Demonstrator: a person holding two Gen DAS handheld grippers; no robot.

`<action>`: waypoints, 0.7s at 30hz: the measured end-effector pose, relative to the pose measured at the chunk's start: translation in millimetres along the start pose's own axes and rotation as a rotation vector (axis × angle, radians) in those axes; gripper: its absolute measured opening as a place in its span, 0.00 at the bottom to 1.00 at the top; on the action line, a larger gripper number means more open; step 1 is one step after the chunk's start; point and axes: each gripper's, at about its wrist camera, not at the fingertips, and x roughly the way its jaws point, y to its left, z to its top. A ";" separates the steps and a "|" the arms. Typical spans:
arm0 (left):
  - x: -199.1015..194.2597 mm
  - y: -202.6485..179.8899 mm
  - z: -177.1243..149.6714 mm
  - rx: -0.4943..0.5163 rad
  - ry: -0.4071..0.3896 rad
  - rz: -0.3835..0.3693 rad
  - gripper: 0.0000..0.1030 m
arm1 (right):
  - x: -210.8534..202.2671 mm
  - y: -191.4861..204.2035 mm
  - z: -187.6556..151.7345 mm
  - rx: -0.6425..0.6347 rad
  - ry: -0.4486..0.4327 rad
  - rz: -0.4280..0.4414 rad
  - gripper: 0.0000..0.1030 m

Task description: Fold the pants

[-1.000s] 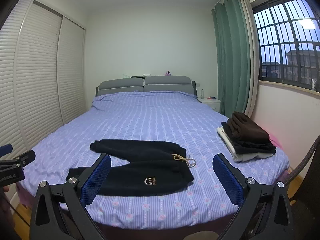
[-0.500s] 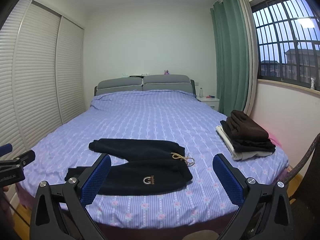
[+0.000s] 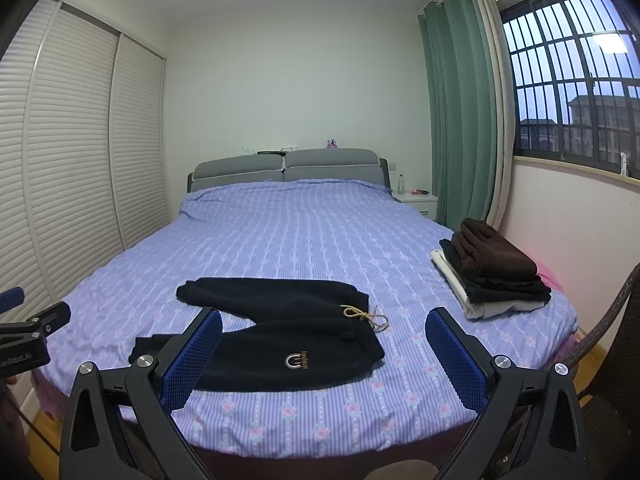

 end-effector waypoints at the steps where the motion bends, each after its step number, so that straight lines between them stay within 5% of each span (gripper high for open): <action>1: 0.3 0.2 -0.2 -0.001 0.002 -0.001 1.00 | -0.2 -0.3 -0.3 0.000 0.000 -0.001 1.00; 21: -1.4 1.4 -3.4 0.002 -0.003 0.008 1.00 | -3.6 -2.6 0.9 0.007 -0.011 0.001 1.00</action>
